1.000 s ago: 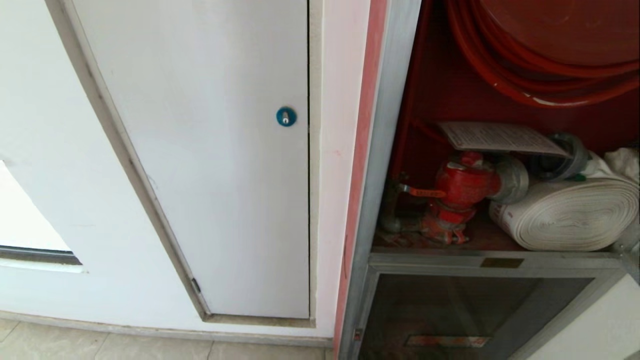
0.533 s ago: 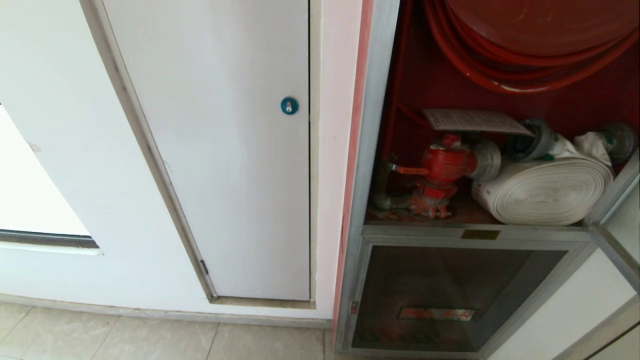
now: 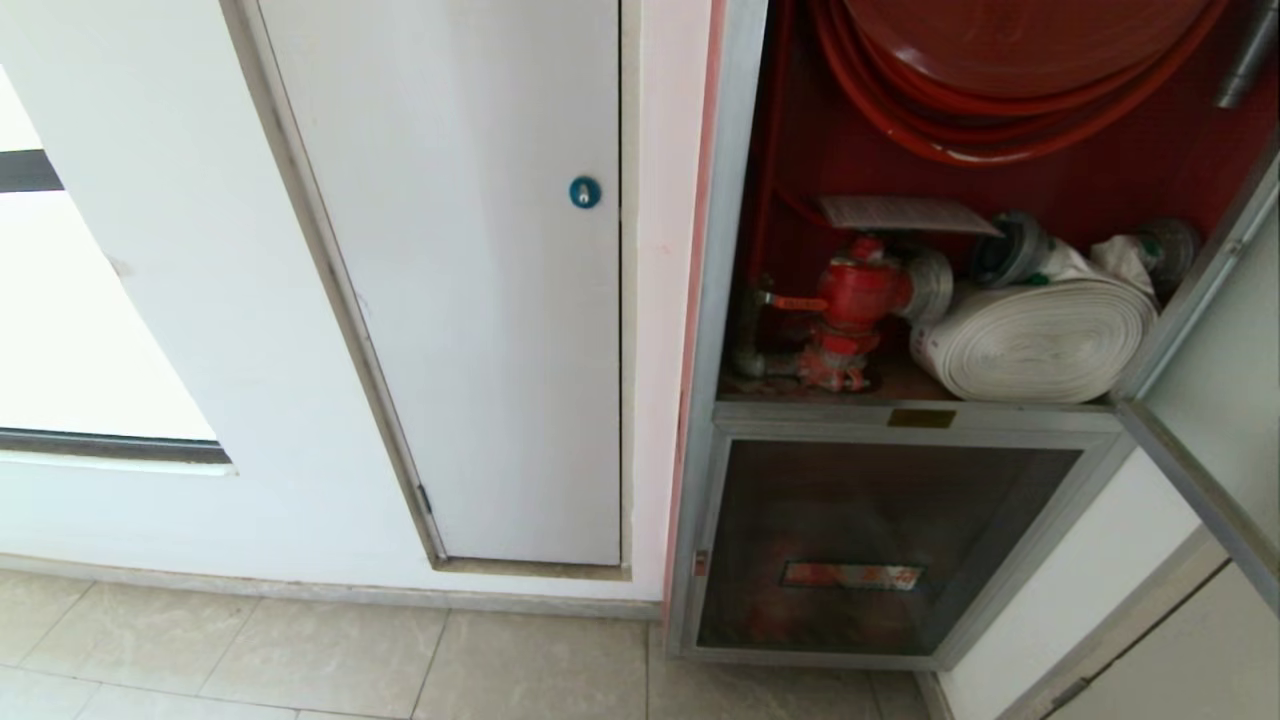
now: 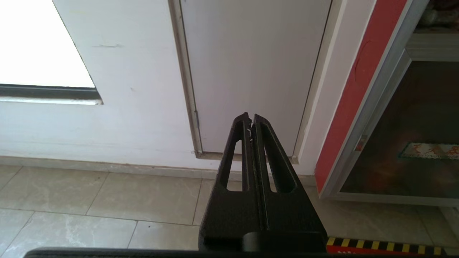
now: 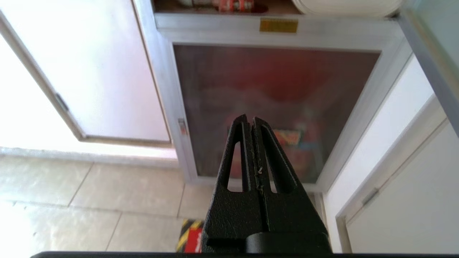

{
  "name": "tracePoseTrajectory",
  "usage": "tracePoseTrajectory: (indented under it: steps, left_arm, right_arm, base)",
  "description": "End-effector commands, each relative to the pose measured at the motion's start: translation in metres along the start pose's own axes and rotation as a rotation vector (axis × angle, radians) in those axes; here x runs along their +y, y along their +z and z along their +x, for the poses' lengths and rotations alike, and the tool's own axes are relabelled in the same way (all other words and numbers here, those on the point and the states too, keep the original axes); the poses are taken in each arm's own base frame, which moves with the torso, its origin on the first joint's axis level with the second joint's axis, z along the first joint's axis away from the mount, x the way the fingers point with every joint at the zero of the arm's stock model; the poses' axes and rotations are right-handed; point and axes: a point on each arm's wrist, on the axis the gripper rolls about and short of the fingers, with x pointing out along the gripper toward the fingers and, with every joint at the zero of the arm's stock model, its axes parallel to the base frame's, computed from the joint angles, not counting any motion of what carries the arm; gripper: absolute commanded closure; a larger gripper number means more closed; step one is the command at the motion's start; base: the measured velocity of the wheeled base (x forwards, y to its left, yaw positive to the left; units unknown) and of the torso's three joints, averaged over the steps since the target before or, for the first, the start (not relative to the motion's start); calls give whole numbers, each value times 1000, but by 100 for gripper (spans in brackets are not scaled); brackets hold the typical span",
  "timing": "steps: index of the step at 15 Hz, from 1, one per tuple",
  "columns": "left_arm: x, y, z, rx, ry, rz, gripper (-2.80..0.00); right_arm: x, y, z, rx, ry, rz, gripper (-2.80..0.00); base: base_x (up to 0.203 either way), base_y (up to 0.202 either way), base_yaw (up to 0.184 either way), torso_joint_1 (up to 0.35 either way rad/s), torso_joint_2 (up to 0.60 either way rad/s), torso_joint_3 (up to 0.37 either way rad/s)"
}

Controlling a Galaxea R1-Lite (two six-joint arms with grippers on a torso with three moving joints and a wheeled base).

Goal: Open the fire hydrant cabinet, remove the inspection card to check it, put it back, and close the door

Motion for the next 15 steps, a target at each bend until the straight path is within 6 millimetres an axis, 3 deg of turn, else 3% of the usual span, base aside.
tracePoseTrajectory:
  steps: [1, 7, 15]
  left_arm:
    - [0, -6, 1, 21, 1, 0, 0]
    - [0, -6, 1, 21, 1, 0, 0]
    - [0, -6, 1, 21, 1, -1, 0]
  right_arm:
    - [0, 0, 0, 0, 1, 0, 0]
    - [0, 0, 0, 1, 1, -2, 0]
    - [0, 3, -1, -9, 0, 0, 0]
  base:
    - [-187, 0, -2, 2, 2, 2]
    - [-172, 0, 3, 1, 2, 2]
    - [0, 0, 0, 0, 0, 0]
